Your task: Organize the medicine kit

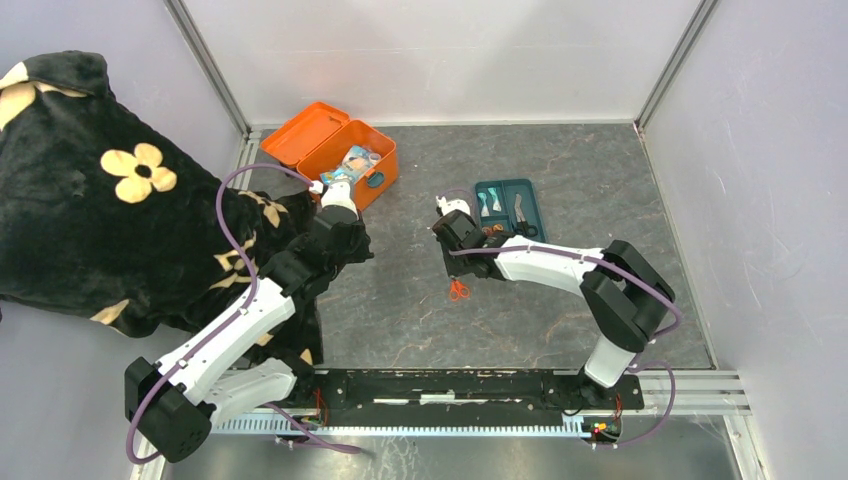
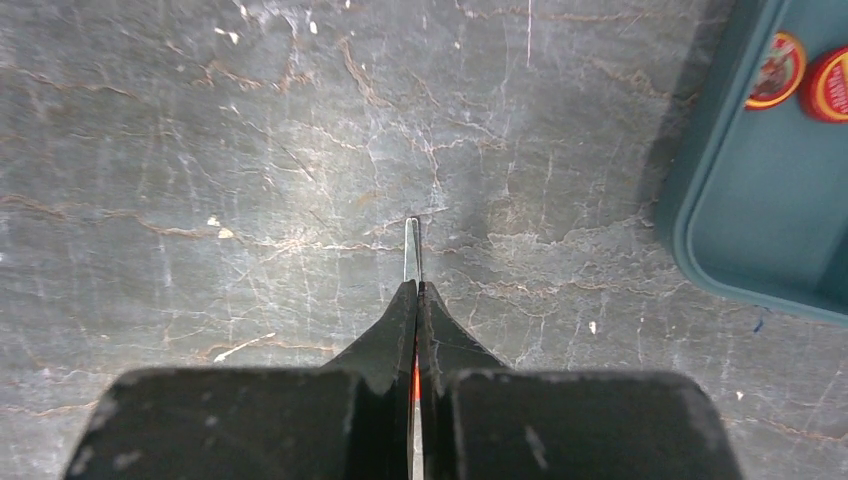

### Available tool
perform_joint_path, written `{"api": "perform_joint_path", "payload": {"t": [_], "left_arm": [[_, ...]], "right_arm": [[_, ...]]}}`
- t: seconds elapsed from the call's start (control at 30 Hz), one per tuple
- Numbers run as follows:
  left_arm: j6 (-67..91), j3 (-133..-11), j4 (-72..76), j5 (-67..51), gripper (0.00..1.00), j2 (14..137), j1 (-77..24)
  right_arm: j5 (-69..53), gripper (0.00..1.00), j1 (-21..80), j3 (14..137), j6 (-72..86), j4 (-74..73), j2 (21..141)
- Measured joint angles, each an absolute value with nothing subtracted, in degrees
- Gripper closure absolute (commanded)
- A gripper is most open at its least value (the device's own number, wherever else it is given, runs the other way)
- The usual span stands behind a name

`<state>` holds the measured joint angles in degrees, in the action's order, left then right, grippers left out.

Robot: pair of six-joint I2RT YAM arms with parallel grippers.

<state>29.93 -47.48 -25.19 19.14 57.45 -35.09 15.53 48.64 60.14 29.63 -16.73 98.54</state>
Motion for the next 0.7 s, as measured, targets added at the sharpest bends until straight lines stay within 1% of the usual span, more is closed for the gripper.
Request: {"api": "perform_joint_path", "payload": {"t": [0.27, 0.4, 0.47, 0.57, 0.7], "left_arm": [[29.9, -47.5, -25.2, 19.1, 0.97, 57.6, -35.1], [29.9, -47.5, -25.2, 19.1, 0.91, 57.6, -35.1], [29.9, -47.5, -25.2, 19.1, 0.87, 57.6, -35.1], [29.9, -47.5, -25.2, 19.1, 0.83, 57.6, -35.1], [29.9, -47.5, -25.2, 19.2, 0.78, 57.6, -35.1]], "right_arm": [[16.0, 1.00, 47.7, 60.1, 28.2, -16.3, 95.4], [16.1, 1.00, 47.2, 60.1, 27.9, -16.2, 95.3], [16.1, 1.00, 47.1, 60.1, 27.6, -16.2, 95.3], [16.6, 0.95, 47.1, 59.8, 26.9, -16.2, 94.6], [17.5, 0.85, 47.1, 59.2, 25.9, -16.4, 92.0]]}}
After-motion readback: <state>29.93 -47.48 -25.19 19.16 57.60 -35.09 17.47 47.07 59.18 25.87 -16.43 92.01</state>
